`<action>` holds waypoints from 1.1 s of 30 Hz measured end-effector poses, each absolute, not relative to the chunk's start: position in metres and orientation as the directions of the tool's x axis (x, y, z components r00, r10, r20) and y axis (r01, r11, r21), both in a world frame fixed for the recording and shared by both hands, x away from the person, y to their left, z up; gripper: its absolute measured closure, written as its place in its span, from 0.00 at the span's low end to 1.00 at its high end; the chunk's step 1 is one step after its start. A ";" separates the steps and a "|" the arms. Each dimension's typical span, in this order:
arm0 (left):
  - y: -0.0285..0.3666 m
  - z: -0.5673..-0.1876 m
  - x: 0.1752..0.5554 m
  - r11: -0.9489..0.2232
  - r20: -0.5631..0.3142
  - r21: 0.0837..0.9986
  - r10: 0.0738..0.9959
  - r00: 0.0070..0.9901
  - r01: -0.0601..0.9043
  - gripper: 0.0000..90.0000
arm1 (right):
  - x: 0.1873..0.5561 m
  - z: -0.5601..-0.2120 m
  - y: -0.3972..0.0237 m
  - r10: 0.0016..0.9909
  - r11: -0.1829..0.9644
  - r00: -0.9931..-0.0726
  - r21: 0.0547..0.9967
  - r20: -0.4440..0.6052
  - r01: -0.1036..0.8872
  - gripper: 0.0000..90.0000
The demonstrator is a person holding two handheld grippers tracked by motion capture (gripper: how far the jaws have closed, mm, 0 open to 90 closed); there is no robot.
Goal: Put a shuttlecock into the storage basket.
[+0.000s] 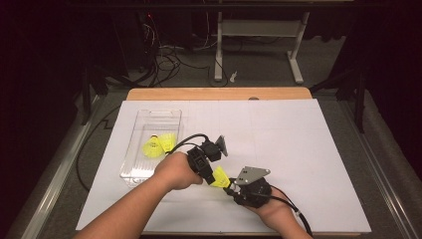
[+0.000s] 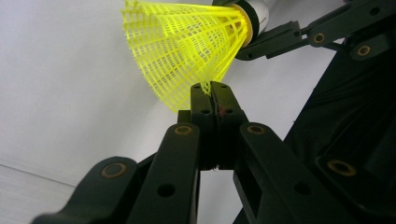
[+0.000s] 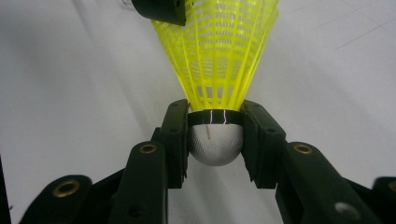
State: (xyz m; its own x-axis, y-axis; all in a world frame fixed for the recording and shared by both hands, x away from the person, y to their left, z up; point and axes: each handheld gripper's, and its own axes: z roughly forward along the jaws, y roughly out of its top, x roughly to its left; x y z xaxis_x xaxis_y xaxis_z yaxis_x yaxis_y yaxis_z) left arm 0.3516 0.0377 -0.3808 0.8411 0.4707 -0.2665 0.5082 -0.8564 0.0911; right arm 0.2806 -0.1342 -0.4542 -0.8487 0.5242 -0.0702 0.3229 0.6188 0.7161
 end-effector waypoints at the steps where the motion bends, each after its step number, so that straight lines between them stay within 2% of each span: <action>1: 0.038 -0.381 0.351 -0.857 -0.266 0.091 0.471 0.841 0.508 1.00 | 0.281 -0.454 -0.134 0.523 0.618 -0.849 0.717 -0.069 0.323 0.73; 19: 0.038 -0.381 0.351 -0.861 -0.268 0.097 0.460 0.846 0.499 1.00 | 0.279 -0.457 -0.134 0.515 0.622 -0.854 0.719 -0.074 0.312 0.71; 22: 0.039 -0.381 0.350 -0.856 -0.270 0.103 0.466 0.842 0.507 1.00 | 0.279 -0.457 -0.133 0.505 0.631 -0.859 0.716 -0.087 0.299 0.67; 33: 0.039 -0.382 0.349 -0.858 -0.262 0.102 0.464 0.846 0.503 1.00 | 0.281 -0.461 -0.131 0.516 0.627 -0.853 0.714 -0.083 0.310 0.39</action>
State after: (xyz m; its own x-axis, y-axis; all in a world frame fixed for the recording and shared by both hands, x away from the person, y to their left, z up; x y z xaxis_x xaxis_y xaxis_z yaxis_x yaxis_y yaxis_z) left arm 0.3491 0.0391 -0.3823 0.8459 0.4645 -0.2621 0.5030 -0.8582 0.1022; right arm 0.2812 -0.1305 -0.4610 -0.8527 0.5157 -0.0834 0.3095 0.6275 0.7145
